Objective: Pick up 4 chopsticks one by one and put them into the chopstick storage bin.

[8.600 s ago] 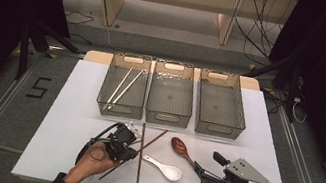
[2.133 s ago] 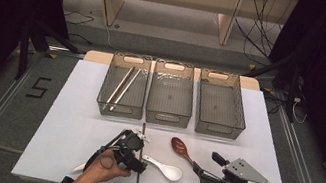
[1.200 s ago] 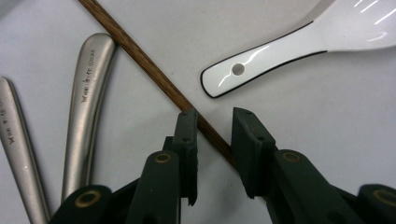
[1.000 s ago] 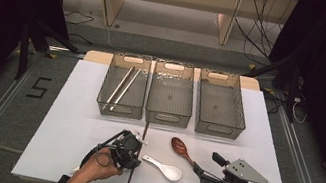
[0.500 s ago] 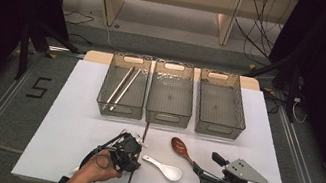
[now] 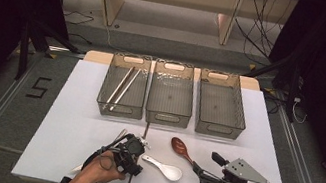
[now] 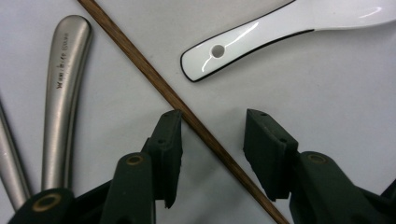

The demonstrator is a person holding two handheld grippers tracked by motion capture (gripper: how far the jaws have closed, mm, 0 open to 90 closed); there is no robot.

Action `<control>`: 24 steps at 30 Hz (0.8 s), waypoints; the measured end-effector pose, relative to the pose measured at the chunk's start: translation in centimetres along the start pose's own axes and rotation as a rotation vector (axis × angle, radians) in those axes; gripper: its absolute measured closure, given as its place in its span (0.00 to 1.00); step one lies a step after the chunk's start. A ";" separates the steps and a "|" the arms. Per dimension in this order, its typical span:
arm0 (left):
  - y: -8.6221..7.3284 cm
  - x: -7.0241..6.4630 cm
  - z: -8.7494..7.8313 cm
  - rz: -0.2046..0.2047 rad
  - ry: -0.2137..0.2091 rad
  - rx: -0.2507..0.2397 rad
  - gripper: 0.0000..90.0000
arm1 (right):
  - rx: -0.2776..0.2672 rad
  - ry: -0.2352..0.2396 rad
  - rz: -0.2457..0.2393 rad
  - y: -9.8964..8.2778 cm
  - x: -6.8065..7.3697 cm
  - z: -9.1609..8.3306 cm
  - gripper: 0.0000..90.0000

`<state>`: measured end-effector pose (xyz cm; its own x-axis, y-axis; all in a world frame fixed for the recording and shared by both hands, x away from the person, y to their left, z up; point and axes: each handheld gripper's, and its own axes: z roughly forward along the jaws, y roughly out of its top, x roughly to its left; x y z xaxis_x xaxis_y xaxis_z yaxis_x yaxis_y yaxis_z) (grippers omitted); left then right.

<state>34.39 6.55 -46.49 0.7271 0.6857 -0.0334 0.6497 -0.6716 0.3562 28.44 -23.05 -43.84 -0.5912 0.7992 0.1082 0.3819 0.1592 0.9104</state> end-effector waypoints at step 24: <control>0.8 1.4 -0.5 -0.023 -0.009 0.032 0.67 | 0.000 -0.001 0.002 0.0 0.0 0.0 0.30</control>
<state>35.83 7.17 -45.79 0.7133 0.6991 -0.0494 0.6734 -0.6642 0.3247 28.42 -23.04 -43.80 -0.5900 0.7999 0.1098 0.3832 0.1577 0.9101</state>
